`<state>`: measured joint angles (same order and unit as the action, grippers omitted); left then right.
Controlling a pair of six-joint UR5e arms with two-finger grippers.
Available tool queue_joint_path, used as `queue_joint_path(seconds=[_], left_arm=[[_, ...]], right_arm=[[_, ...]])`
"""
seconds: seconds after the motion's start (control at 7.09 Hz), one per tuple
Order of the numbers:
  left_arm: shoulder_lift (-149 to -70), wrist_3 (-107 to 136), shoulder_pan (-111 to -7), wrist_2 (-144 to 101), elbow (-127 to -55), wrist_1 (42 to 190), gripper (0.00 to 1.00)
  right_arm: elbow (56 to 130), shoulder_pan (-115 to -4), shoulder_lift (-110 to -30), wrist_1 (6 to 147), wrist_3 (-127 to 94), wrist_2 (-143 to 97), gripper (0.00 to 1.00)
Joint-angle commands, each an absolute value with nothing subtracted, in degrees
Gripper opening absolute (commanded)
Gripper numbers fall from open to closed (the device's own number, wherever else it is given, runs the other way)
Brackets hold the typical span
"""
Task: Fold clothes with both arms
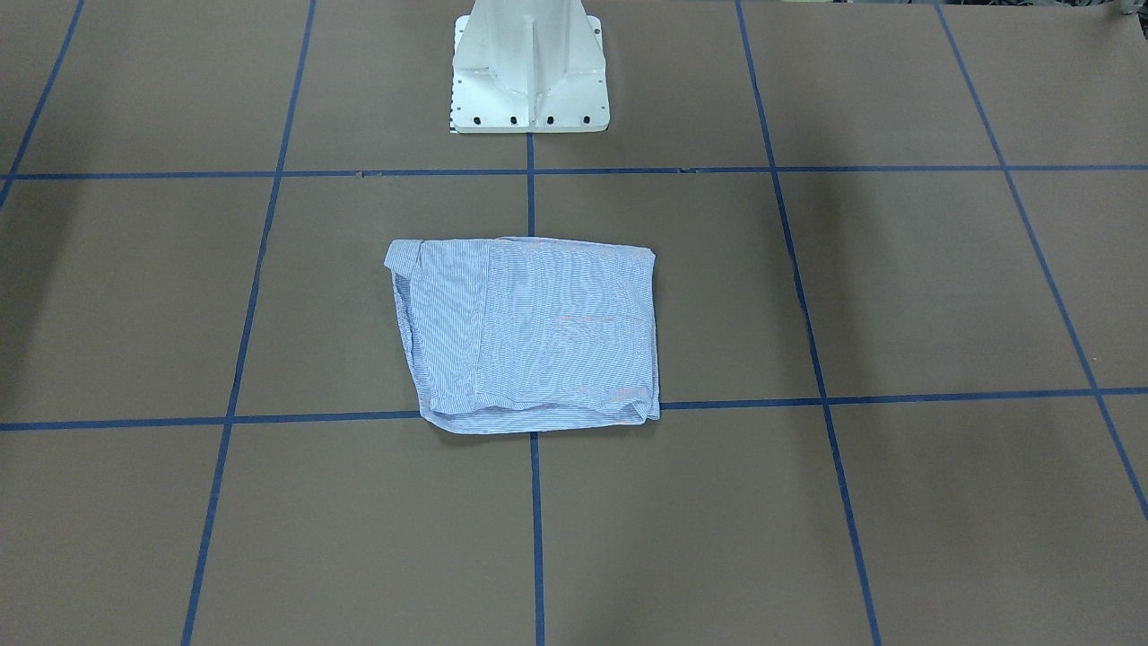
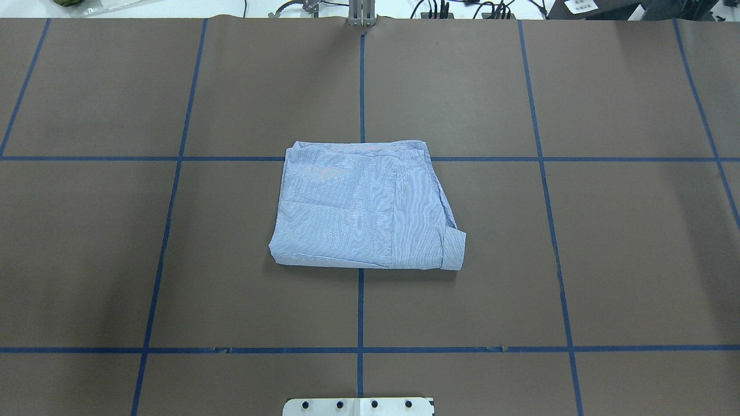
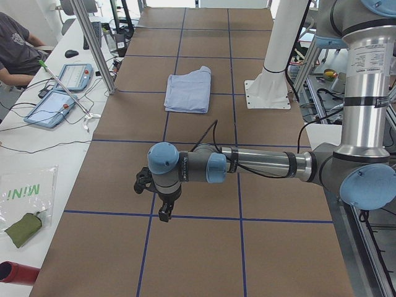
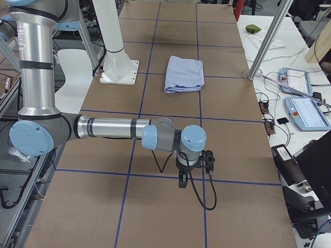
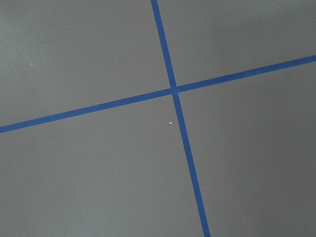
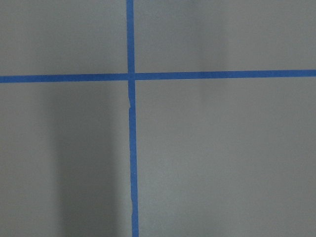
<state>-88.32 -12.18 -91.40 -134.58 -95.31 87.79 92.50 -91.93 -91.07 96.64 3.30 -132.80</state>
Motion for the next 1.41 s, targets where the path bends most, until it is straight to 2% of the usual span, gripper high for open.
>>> queue_joint_path(seconds=[0.0, 1.27], left_arm=[[-88.24, -2.46, -91.49, -134.91, -95.27, 87.98, 1.00], [-88.33, 0.44, -91.41, -134.82, -95.45, 88.33, 1.00]], right_arm=[[92.64, -92.11, -91.05, 96.59, 3.34, -132.80, 1.00], [92.55, -92.37, -91.05, 96.68, 3.25, -132.80, 1.00]])
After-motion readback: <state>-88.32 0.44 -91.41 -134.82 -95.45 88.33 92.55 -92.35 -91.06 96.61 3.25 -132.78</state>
